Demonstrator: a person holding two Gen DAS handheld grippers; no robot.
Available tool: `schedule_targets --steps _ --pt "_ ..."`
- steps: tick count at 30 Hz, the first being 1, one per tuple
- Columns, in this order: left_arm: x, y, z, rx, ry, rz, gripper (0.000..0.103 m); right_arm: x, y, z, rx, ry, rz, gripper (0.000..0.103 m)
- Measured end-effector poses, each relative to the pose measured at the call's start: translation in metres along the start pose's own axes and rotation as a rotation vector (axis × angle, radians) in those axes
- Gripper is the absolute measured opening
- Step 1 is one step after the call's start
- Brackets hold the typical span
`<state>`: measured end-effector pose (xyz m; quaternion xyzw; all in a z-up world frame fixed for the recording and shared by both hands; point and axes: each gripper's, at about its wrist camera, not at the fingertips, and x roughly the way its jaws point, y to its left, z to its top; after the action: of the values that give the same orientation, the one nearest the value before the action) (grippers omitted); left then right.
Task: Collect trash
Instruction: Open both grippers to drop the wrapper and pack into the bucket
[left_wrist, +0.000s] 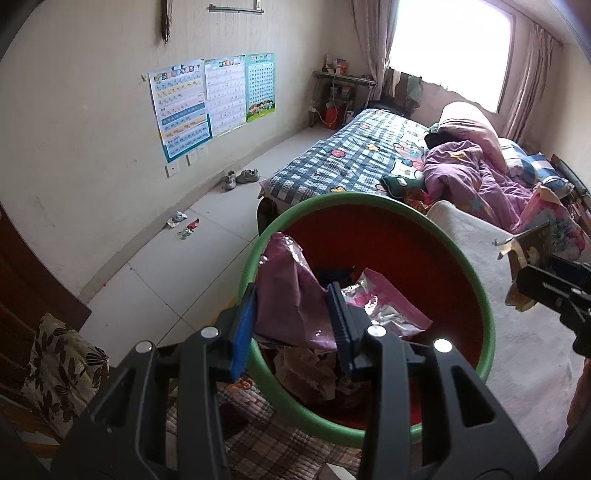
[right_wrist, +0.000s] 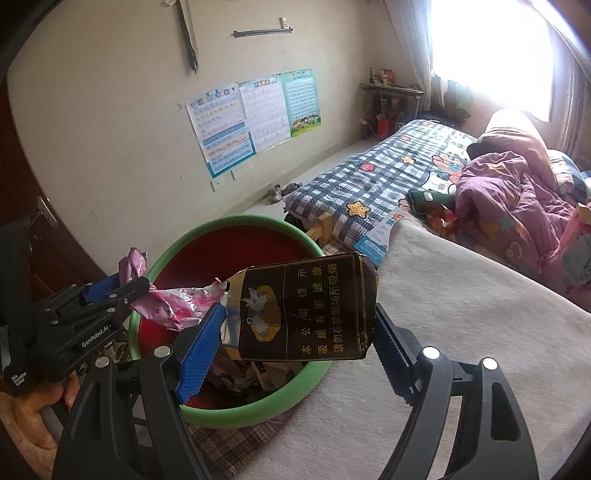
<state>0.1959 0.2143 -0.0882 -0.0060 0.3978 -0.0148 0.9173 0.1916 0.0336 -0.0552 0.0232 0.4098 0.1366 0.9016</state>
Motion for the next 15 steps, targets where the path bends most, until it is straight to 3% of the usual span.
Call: schedule_targets --steps 10,13,15 --pt "0.000 -0.003 0.000 0.007 0.007 0.017 0.038 0.011 0.010 0.001 -0.034 -0.003 0.001 0.076" --pt "-0.001 -0.002 -0.001 0.006 0.001 0.026 0.053 0.016 0.011 0.005 -0.038 -0.004 0.022 0.078" --pt "-0.004 -0.003 -0.001 0.009 -0.014 0.033 0.072 0.017 0.012 0.005 -0.046 -0.008 0.040 0.078"
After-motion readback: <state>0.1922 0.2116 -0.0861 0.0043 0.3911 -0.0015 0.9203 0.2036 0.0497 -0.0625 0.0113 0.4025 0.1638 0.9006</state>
